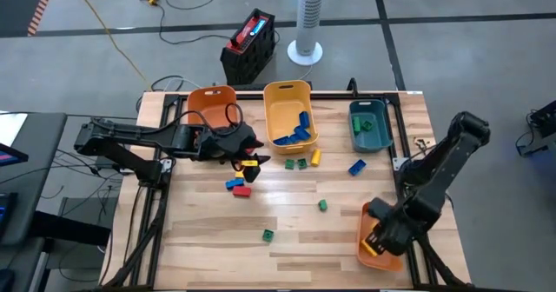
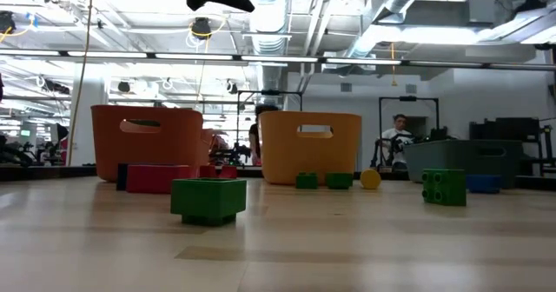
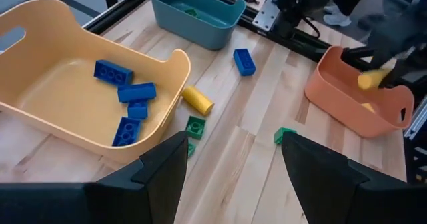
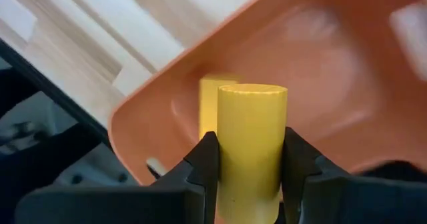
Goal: Sort blocks
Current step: Put the yellow block into the bottom orange bin, then put the green game piece into the blue bin
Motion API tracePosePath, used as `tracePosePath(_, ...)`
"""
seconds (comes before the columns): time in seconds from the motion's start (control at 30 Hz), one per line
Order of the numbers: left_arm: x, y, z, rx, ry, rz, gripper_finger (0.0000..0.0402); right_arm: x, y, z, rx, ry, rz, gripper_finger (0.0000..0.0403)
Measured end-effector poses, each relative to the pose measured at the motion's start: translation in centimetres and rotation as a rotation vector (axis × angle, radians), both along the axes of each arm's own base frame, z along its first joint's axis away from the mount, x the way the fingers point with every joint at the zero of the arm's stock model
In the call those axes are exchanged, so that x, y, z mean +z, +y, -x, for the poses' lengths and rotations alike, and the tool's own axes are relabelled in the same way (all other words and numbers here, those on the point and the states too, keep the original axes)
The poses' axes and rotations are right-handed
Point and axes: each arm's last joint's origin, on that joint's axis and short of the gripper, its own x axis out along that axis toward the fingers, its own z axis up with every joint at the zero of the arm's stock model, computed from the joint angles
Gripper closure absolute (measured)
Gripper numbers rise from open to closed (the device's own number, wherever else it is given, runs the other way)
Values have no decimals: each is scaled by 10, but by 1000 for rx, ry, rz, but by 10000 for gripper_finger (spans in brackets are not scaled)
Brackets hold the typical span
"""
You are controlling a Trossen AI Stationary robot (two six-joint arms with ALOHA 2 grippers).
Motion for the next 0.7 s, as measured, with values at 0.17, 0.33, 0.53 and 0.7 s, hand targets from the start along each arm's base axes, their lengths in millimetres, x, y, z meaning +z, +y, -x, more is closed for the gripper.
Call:
tracePosePath(0.17, 0, 0, 0, -1, 2, 0, 166, -37, -7, 2, -26, 18, -7, 302)
tracePosePath(0.33, -1, -1, 0, -14, 5, 15, 166, -54, -21, 10, -19, 32, -28, 302)
tracePosePath(0.53, -1, -1, 0, -13, 4, 17, 166, -64, -31, 10, -48, 18, -50, 255)
tracePosePath(0.7, 0, -1, 0, -22, 7, 3, 166, -63, -34, 6, -67, 4, -64, 185)
